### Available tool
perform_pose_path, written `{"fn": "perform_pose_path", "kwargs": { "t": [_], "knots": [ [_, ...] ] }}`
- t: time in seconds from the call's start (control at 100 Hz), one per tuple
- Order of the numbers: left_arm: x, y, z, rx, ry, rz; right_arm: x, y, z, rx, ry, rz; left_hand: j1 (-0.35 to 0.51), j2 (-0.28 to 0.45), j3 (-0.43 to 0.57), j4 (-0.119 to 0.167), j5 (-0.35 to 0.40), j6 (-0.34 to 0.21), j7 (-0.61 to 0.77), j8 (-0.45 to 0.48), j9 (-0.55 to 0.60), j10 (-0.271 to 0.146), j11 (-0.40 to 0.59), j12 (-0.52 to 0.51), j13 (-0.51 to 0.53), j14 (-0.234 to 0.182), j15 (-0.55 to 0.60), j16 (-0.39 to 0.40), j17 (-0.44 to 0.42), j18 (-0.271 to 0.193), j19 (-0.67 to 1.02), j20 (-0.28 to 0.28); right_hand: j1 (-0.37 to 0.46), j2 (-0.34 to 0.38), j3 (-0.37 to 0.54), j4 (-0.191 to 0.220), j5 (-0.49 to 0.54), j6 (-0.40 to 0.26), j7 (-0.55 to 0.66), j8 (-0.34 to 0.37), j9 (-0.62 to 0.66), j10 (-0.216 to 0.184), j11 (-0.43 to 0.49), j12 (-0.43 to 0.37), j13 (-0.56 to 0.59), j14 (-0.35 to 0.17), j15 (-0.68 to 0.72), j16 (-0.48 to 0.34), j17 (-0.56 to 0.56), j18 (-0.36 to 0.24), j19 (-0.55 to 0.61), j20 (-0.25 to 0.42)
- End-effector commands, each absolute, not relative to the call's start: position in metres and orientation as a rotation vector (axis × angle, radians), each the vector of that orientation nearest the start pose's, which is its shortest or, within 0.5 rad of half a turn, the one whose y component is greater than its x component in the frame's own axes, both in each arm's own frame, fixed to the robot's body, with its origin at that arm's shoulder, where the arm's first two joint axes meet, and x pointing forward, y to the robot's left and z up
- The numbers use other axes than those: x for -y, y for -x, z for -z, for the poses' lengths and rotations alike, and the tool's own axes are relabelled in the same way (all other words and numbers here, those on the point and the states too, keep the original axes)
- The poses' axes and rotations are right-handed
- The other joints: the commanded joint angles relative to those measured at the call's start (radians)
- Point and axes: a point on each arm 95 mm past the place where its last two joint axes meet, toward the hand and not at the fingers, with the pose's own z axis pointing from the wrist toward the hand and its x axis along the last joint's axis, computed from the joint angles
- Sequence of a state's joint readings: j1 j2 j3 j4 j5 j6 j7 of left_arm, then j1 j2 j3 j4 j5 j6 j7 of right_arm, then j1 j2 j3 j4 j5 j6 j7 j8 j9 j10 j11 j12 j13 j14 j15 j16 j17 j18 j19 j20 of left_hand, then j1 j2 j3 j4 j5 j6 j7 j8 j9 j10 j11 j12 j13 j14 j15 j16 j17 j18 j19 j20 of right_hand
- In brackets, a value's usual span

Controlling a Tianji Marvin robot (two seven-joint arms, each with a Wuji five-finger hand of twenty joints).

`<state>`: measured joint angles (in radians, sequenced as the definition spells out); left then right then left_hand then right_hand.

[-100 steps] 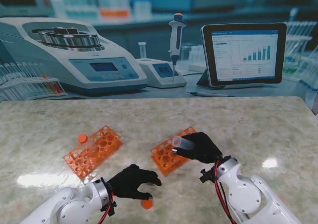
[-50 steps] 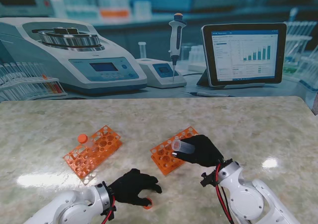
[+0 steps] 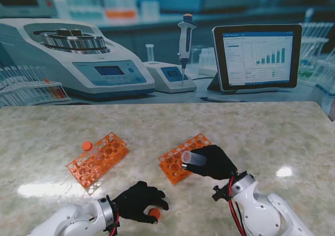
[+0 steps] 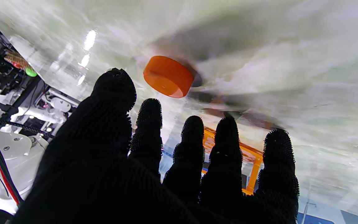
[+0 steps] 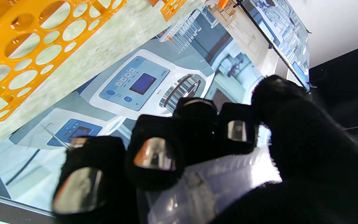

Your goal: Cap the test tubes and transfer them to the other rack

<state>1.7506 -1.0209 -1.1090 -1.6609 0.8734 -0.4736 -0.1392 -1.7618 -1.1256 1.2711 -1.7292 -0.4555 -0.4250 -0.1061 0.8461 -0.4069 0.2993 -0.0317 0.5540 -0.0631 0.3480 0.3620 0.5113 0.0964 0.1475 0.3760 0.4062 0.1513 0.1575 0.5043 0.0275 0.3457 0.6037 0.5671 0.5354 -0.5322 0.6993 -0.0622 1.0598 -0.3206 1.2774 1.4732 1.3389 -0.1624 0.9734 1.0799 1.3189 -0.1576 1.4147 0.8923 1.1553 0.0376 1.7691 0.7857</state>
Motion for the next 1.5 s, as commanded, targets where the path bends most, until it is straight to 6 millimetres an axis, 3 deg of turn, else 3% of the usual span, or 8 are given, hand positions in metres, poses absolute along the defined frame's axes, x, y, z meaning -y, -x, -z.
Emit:
{"fn": "perform_pose_path", "kwargs": {
  "t": [0.0,0.35,0.81,1.06,1.2,1.24,1.29,1.49],
  "knots": [
    [0.056,-0.28,0.391,-2.164,1.151,1.796,-0.031,-0.332,0.308,1.326,1.618,2.563,-0.007,-0.016,0.019,-0.025,0.02,-0.043,0.028,0.014,-0.017,-0.016,-0.002,0.023,0.021,0.004,0.047,0.022,-0.004,0.003,-0.023,0.016,0.045,0.016,0.033,0.044,0.065,-0.045,0.087,0.063,0.044,0.008,0.038,0.015,0.004,-0.035,0.115,0.046,0.03,-0.03,0.162,0.009],
    [0.055,-0.276,0.393,-2.218,1.068,1.755,-0.032,-0.329,0.308,1.33,1.618,2.562,0.001,-0.071,0.103,-0.03,0.035,-0.074,0.101,0.067,0.001,-0.037,0.03,0.069,0.029,-0.026,0.105,0.106,0.009,-0.01,0.014,0.047,0.047,0.017,0.026,0.042,0.063,-0.047,0.085,0.066,0.042,0.01,0.038,0.011,0.004,-0.032,0.112,0.044,0.03,-0.03,0.159,0.008],
    [0.056,-0.285,0.403,-2.222,1.027,1.707,-0.029,-0.329,0.307,1.322,1.63,2.57,0.063,-0.095,0.186,-0.026,0.056,-0.069,0.184,0.126,0.065,-0.105,0.171,0.296,0.025,-0.118,0.452,0.496,0.044,-0.081,0.294,0.223,0.049,0.018,0.017,0.039,0.06,-0.049,0.081,0.068,0.038,0.011,0.035,0.007,0.004,-0.029,0.109,0.043,0.03,-0.031,0.156,0.007],
    [0.053,-0.292,0.409,-2.202,1.033,1.687,-0.028,-0.33,0.307,1.316,1.634,2.577,0.141,-0.094,0.183,-0.035,0.074,-0.037,0.204,0.145,0.09,-0.116,0.218,0.355,0.052,-0.165,0.593,0.589,0.132,-0.138,0.471,0.319,0.048,0.019,0.012,0.038,0.059,-0.05,0.079,0.069,0.038,0.013,0.033,0.005,0.004,-0.027,0.108,0.042,0.03,-0.031,0.156,0.007],
    [0.052,-0.298,0.411,-2.195,1.033,1.669,-0.026,-0.33,0.306,1.314,1.638,2.581,0.199,-0.081,0.162,-0.037,0.082,-0.028,0.227,0.158,0.102,-0.124,0.237,0.369,0.077,-0.185,0.635,0.603,0.196,-0.168,0.524,0.328,0.049,0.02,0.01,0.038,0.058,-0.05,0.078,0.07,0.037,0.013,0.032,0.003,0.004,-0.027,0.108,0.041,0.029,-0.031,0.156,0.006],
    [0.052,-0.3,0.411,-2.193,1.042,1.668,-0.026,-0.33,0.306,1.313,1.64,2.582,0.232,-0.068,0.127,-0.029,0.083,-0.025,0.239,0.16,0.105,-0.121,0.237,0.469,0.089,-0.186,0.638,0.672,0.209,-0.176,0.541,0.32,0.049,0.021,0.009,0.037,0.058,-0.05,0.078,0.07,0.037,0.013,0.032,0.003,0.004,-0.027,0.108,0.041,0.029,-0.031,0.156,0.006],
    [0.051,-0.302,0.412,-2.187,1.051,1.666,-0.026,-0.331,0.307,1.312,1.643,2.582,0.248,-0.063,0.119,-0.028,0.083,-0.028,0.253,0.166,0.116,-0.123,0.231,0.551,0.107,-0.188,0.644,0.704,0.234,-0.185,0.563,0.32,0.05,0.02,0.009,0.037,0.058,-0.051,0.078,0.07,0.037,0.012,0.031,0.003,0.004,-0.027,0.107,0.041,0.029,-0.031,0.155,0.006],
    [0.049,-0.312,0.414,-2.172,1.071,1.638,-0.025,-0.332,0.307,1.311,1.647,2.582,0.332,-0.044,0.062,-0.017,0.093,-0.029,0.296,0.178,0.163,-0.123,0.198,0.666,0.148,-0.178,0.636,0.721,0.282,-0.2,0.587,0.301,0.05,0.021,0.006,0.037,0.057,-0.051,0.077,0.071,0.036,0.012,0.03,0.001,0.004,-0.026,0.106,0.041,0.029,-0.031,0.154,0.006]
  ]
}}
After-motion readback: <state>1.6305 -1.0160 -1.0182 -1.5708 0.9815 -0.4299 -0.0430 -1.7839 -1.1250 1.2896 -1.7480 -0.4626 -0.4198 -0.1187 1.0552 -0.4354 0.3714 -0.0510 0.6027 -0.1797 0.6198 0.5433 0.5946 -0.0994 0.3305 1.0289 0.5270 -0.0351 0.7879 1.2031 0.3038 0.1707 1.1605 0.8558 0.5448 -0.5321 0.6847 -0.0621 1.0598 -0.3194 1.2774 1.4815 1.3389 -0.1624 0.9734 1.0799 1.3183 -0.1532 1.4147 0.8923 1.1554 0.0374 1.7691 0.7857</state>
